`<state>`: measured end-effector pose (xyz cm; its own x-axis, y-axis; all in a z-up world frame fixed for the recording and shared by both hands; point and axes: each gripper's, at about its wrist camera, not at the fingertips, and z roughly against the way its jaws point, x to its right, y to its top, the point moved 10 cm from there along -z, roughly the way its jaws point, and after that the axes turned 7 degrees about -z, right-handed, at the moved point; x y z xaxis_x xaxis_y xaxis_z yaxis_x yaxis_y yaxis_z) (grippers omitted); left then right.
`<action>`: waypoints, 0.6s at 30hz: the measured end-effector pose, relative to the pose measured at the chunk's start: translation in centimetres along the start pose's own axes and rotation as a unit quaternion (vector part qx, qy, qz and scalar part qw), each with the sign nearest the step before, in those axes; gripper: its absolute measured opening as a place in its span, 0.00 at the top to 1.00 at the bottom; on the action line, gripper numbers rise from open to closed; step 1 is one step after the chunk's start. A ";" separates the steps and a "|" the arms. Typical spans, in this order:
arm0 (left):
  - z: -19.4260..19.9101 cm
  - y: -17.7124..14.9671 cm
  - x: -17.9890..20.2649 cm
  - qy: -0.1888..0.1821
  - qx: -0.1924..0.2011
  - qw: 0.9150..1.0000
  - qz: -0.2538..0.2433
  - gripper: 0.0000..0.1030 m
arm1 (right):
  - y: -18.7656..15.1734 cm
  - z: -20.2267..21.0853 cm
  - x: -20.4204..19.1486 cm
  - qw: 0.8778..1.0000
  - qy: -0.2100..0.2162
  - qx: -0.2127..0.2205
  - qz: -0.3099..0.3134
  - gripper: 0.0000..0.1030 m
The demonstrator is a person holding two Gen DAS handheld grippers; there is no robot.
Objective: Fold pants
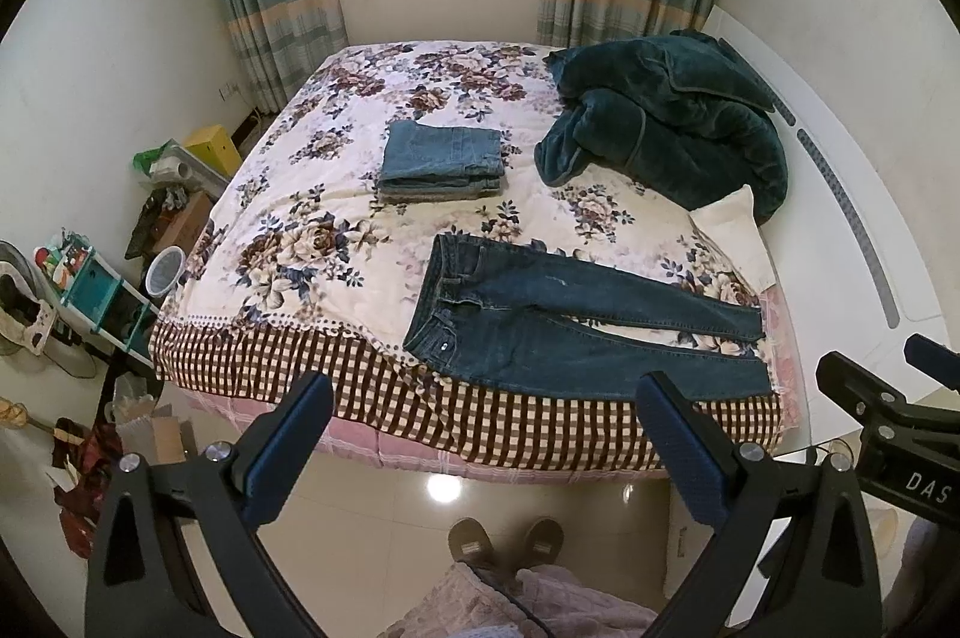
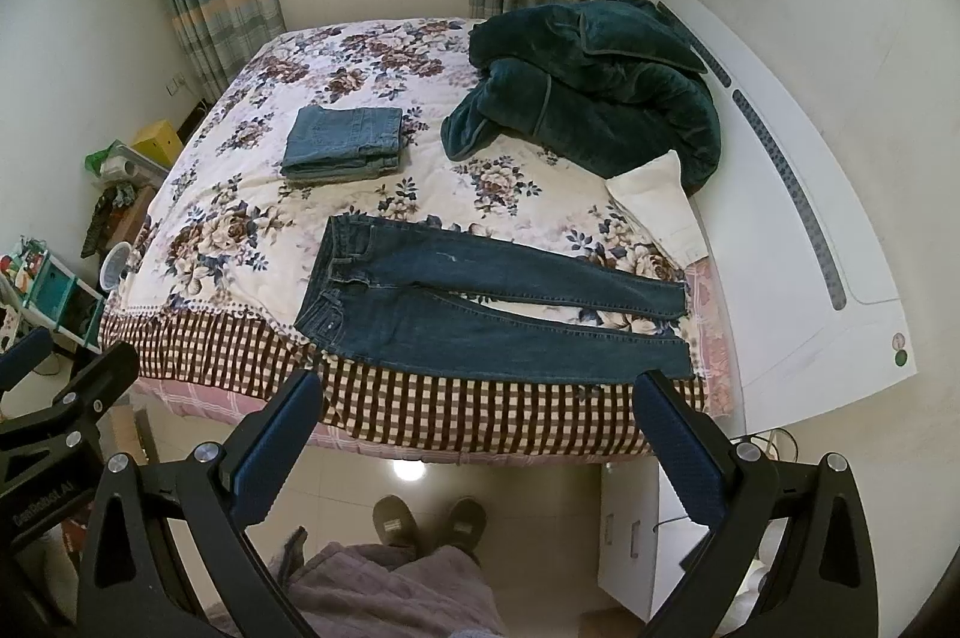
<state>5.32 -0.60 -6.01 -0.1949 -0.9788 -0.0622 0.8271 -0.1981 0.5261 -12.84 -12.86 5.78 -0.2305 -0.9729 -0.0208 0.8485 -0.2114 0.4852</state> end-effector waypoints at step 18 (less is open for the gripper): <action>-11.1 2.8 -4.0 0.046 0.034 0.998 0.001 0.00 | 3.4 -9.8 4.4 0.992 -0.071 -0.004 -0.107 0.00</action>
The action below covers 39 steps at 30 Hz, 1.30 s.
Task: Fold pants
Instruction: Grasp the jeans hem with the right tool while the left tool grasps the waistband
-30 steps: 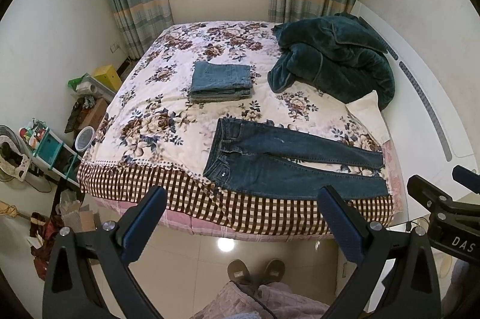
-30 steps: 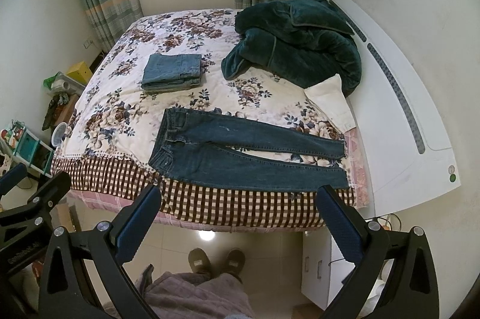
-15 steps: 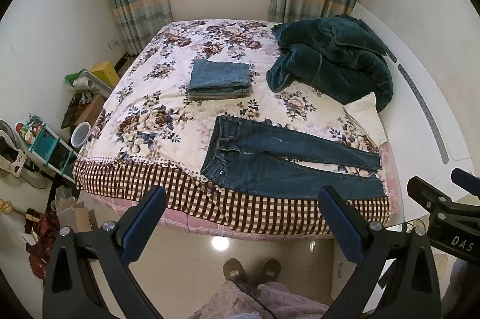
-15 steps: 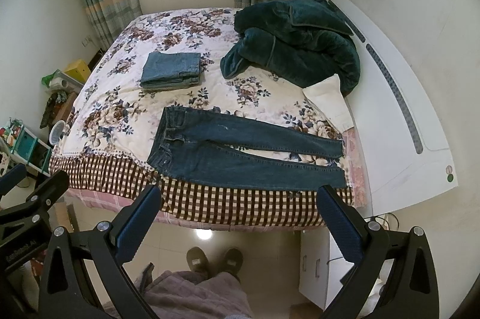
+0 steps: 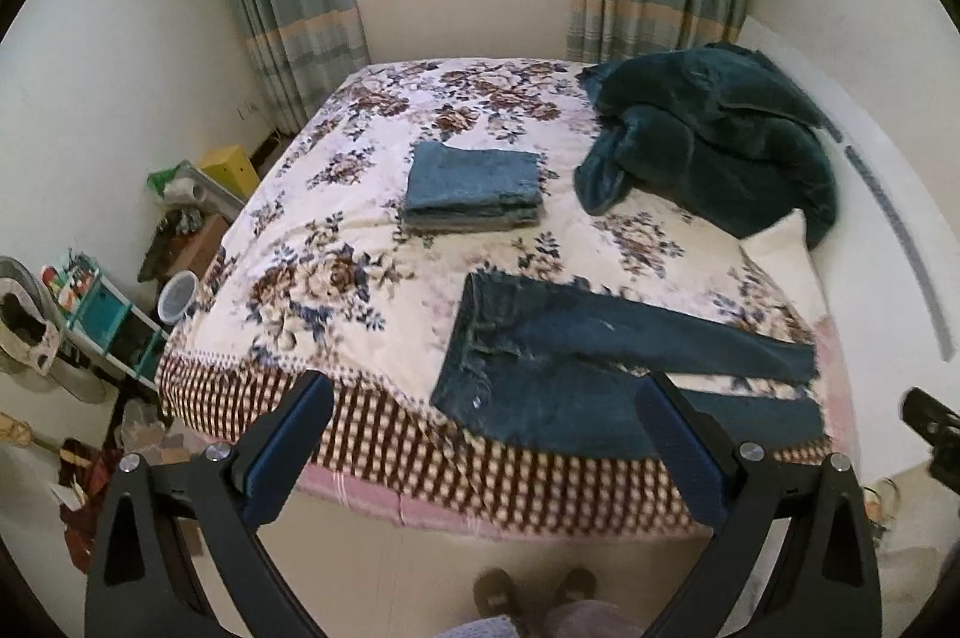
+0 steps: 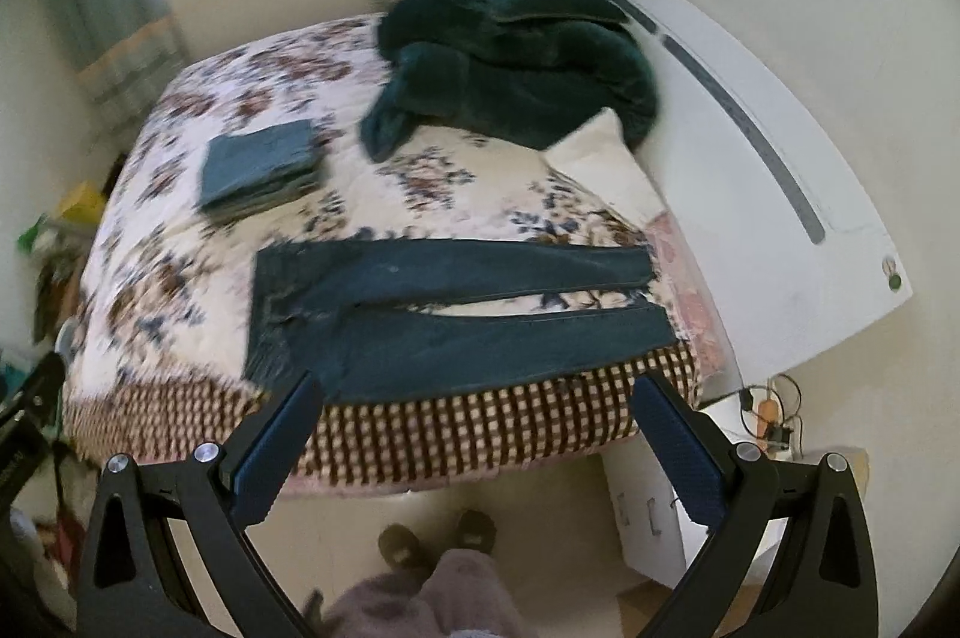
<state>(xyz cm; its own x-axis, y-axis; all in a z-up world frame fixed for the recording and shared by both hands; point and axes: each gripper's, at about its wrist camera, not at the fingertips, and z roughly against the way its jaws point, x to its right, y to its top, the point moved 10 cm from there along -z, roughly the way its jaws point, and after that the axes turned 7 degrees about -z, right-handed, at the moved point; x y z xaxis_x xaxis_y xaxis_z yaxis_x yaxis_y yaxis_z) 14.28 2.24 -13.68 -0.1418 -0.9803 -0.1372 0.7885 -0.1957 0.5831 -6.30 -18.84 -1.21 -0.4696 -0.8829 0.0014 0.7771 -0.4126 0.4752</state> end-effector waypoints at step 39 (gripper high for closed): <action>-66.0 -2.6 9.6 0.073 -0.417 0.870 0.252 0.00 | 12.1 -81.7 20.5 0.899 -0.123 -0.297 -0.298 0.00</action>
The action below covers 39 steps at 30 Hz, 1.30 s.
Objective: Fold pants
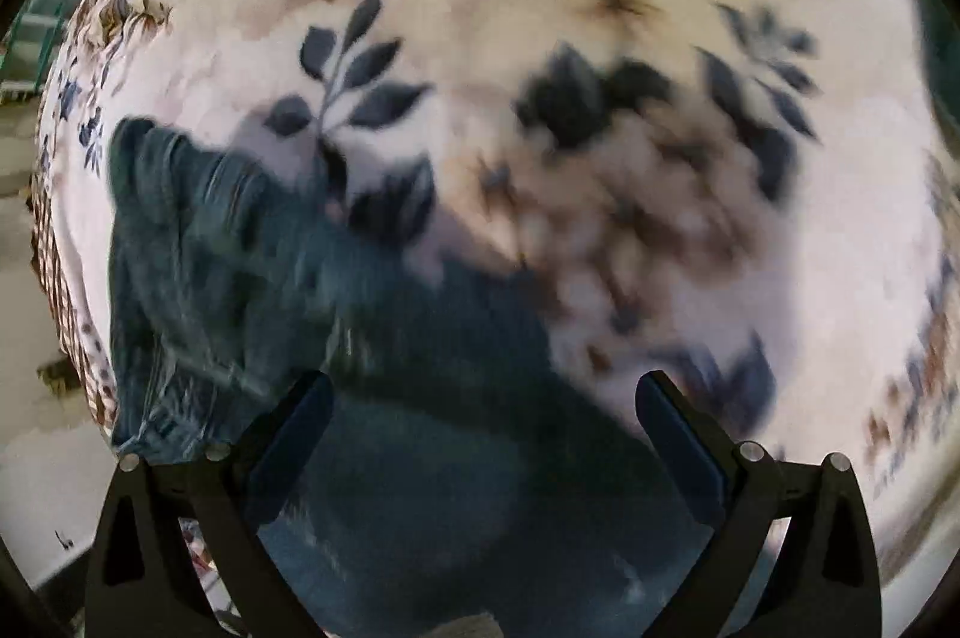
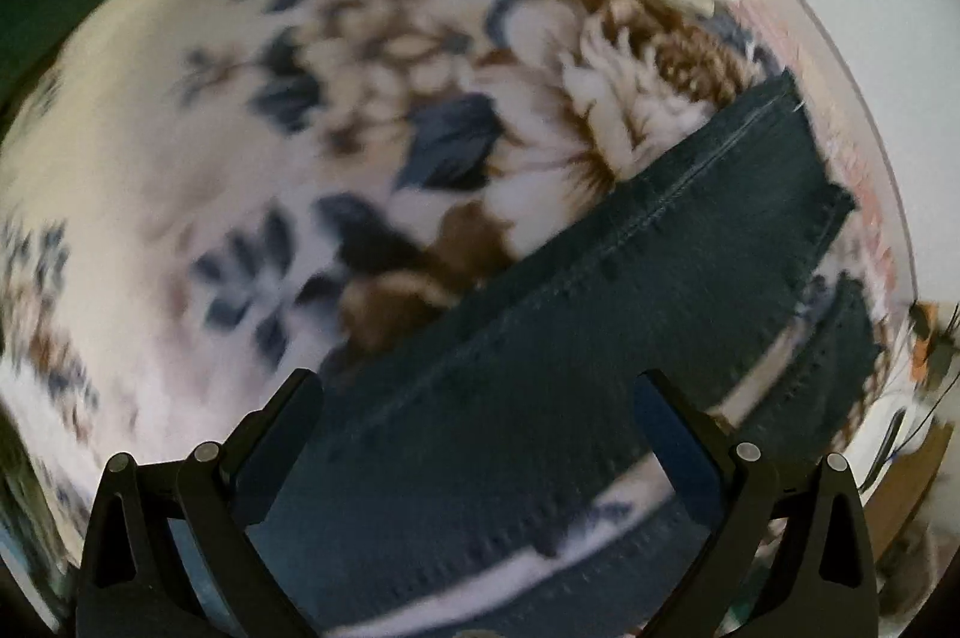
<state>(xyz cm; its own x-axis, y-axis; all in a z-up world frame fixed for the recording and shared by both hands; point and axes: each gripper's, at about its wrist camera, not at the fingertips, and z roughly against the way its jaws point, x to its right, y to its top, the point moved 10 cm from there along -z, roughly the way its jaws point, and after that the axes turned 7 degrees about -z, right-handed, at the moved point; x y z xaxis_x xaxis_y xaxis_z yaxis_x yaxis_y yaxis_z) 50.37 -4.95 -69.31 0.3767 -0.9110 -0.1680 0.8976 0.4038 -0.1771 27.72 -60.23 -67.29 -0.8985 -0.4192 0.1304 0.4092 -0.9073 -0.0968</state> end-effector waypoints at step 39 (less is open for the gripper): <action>15.2 -17.3 -13.9 -0.202 0.146 0.968 -0.016 0.91 | -7.9 0.0 8.2 0.993 0.063 0.080 -0.060 0.92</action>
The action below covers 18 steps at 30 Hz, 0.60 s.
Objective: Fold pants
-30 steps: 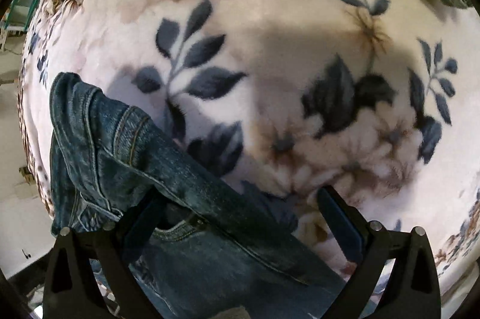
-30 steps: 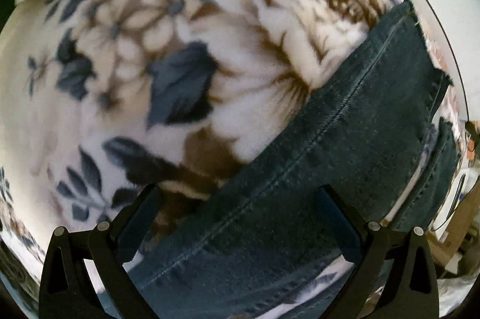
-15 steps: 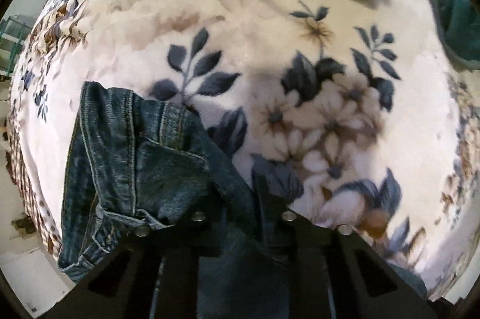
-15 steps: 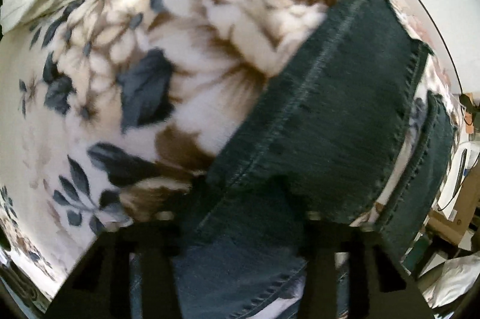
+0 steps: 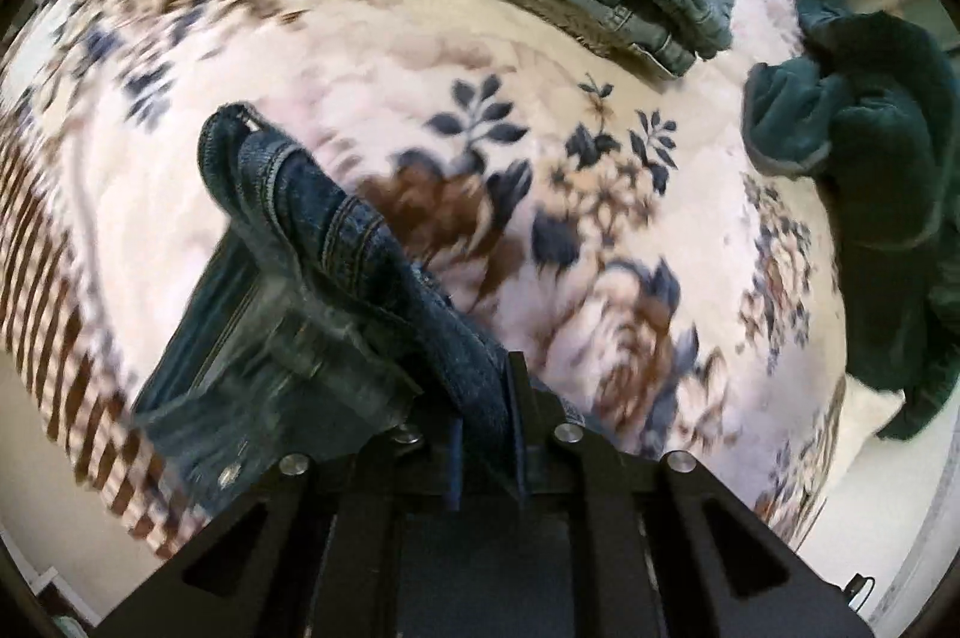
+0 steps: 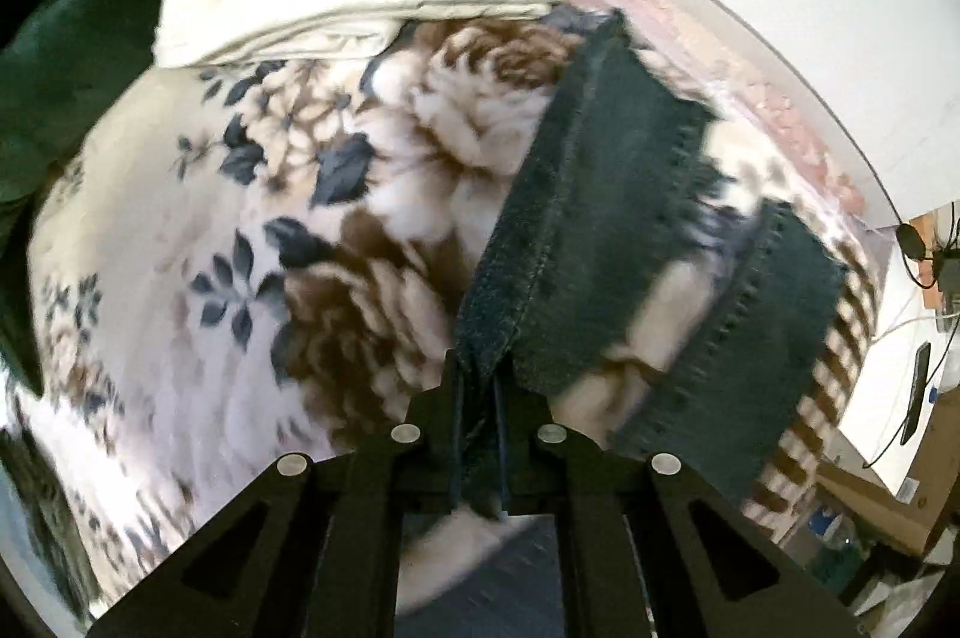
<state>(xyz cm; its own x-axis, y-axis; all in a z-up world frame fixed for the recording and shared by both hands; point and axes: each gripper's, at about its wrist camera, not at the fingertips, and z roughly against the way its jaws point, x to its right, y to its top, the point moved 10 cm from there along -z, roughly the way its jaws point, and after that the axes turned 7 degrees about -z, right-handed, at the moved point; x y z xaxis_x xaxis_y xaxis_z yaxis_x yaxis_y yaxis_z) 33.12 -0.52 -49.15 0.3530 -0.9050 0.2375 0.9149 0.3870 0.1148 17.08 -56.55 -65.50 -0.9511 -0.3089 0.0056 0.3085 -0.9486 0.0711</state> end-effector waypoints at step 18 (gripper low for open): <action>-8.9 -13.4 -12.4 0.054 -0.030 0.987 0.146 0.88 | -4.2 -2.4 17.5 0.997 -0.015 -0.061 0.039 0.85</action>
<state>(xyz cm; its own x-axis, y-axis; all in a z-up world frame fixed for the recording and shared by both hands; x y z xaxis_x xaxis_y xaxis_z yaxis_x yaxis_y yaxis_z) 18.23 3.90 -62.24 0.6189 -0.7717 0.1465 0.7803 0.6254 -0.0020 -0.78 -58.13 -68.08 -0.9233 -0.3824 0.0366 0.3803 -0.9233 -0.0530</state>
